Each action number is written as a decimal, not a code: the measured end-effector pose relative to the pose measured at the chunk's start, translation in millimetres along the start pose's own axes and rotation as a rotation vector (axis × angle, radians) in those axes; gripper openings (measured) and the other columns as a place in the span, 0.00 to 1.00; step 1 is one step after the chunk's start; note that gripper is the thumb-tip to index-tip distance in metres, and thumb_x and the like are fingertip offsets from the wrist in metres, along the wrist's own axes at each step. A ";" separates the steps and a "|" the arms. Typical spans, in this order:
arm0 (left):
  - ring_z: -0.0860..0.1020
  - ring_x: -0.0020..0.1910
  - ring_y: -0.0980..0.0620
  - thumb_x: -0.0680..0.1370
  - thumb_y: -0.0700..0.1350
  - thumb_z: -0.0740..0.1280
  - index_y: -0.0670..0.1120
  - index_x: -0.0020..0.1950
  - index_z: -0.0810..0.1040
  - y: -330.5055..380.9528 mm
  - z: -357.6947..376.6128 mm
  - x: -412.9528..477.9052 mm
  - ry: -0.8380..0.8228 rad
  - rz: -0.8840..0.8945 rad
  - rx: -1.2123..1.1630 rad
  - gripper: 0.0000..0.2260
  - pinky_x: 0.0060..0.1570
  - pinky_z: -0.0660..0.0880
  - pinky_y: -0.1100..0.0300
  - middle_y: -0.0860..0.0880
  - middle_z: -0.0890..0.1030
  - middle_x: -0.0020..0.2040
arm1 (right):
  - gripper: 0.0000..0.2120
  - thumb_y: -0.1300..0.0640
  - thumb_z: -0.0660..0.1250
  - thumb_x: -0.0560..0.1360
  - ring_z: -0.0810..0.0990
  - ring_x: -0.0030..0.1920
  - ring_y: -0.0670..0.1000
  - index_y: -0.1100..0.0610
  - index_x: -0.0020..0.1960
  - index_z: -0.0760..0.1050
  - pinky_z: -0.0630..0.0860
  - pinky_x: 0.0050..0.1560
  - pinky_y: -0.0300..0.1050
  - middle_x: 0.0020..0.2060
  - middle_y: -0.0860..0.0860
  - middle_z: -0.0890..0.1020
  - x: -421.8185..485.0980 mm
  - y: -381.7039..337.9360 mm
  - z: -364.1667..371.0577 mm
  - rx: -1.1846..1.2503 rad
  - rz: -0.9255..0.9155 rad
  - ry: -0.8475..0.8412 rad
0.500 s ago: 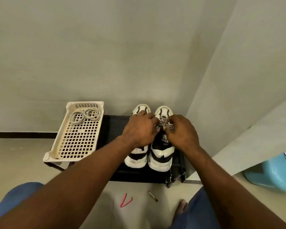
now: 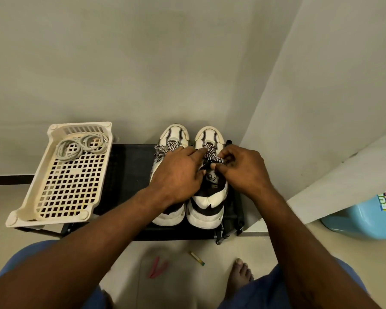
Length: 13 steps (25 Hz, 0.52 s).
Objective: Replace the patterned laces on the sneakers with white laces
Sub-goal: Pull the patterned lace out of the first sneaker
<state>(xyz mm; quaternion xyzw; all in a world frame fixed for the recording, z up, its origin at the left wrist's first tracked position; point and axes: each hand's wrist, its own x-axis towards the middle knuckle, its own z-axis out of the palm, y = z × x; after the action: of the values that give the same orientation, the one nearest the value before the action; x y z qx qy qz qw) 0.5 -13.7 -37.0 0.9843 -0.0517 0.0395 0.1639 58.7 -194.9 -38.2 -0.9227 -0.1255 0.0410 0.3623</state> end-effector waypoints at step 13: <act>0.76 0.50 0.48 0.78 0.50 0.71 0.51 0.55 0.78 -11.7 1.3 12.6 0.096 0.029 -0.173 0.08 0.50 0.72 0.53 0.51 0.81 0.49 | 0.08 0.51 0.75 0.78 0.86 0.38 0.45 0.51 0.42 0.82 0.80 0.41 0.41 0.36 0.46 0.86 12.3 -22.7 -28.1 0.135 0.035 0.116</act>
<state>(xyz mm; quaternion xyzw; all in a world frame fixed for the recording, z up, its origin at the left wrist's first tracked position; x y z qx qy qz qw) 14.3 -4.2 -40.8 0.9626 -0.0615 0.0842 0.2501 70.7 -194.1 -2.0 -0.8990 -0.0853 0.0022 0.4296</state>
